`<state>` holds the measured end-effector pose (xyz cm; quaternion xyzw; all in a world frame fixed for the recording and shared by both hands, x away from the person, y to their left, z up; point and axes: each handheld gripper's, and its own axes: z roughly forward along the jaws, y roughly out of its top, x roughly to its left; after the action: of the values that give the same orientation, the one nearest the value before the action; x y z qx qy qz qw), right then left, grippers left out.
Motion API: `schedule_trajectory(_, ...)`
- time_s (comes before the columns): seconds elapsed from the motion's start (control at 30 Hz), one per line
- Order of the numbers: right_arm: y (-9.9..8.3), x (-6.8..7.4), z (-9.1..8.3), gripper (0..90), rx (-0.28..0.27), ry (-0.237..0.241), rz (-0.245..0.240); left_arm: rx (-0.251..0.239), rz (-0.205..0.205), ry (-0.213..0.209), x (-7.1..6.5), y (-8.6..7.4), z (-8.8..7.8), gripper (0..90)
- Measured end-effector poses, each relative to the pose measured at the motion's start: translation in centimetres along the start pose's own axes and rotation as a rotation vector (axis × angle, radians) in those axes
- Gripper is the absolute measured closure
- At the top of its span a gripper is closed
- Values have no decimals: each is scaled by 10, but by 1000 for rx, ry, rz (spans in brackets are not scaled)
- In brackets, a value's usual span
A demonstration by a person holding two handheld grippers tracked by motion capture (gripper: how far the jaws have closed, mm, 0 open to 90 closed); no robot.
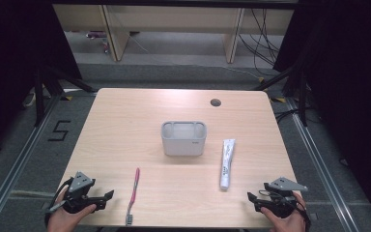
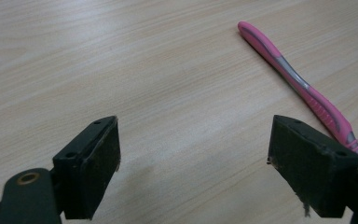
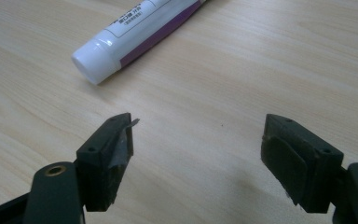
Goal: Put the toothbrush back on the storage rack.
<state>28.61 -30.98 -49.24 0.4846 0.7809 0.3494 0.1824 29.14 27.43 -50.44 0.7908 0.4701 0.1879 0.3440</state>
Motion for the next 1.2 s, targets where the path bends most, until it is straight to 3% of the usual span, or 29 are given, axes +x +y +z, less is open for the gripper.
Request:
schedule_trajectory(0.1, -1, -2, 1, 262, -3, -10, -25, 0, 0, 0, 0, 0, 0, 163)
schedule_trajectory(0.17, -1, -2, -1, 264, -3, -15, -1, -13, -14, -1, -1, 0, 1, 164)
schedule_trajectory(0.37, 0, -1, -1, 270, -4, -15, -6, -3, 8, 6, -1, 0, 0, 166)
schedule_trajectory(0.43, 0, -2, 1, 270, -12, -10, -28, -21, -17, -5, -3, 0, 0, 172)
schedule_trajectory(0.47, 0, -3, 1, 270, -7, -10, -35, -17, -8, -8, -2, 0, -1, 177)
schedule_trajectory(0.53, 0, 0, 1, 270, 0, -2, 8, -19, -5, -8, -3, 1, -1, 189)
schedule_trajectory(0.67, 0, -1, 0, 270, -7, -13, -10, -44, -21, -30, -4, 2, -5, 239)
schedule_trajectory(0.73, 0, 0, 0, 271, -5, -10, -8, -55, -29, -36, -4, 3, -7, 302)
schedule_trajectory(0.77, 0, 0, 1, 270, -6, -12, -10, -95, -54, -43, -8, 3, -7, 336)
schedule_trajectory(0.87, -1, -2, 3, 270, -27, -9, -44, -121, -9, -60, -13, 3, -10, 491)
schedule_trajectory(0.93, -1, -1, 2, 271, -14, 0, -28, -145, 22, -70, -17, 3, -12, 630)
schedule_trajectory(1.03, 0, -3, 3, 271, -30, 0, -51, -155, 71, -88, -25, 5, -15, 783)
schedule_trajectory(1.1, -1, -1, 2, 274, -22, -9, -28, -151, 92, -104, -31, 5, -15, 855)
schedule_trajectory(1.13, 0, -1, 3, 274, -24, 13, -26, -145, 112, -117, -34, 6, -15, 878)
schedule_trajectory(1.2, 0, 1, 2, 275, -9, 5, -2, -131, 126, -131, -38, 6, -14, 895)
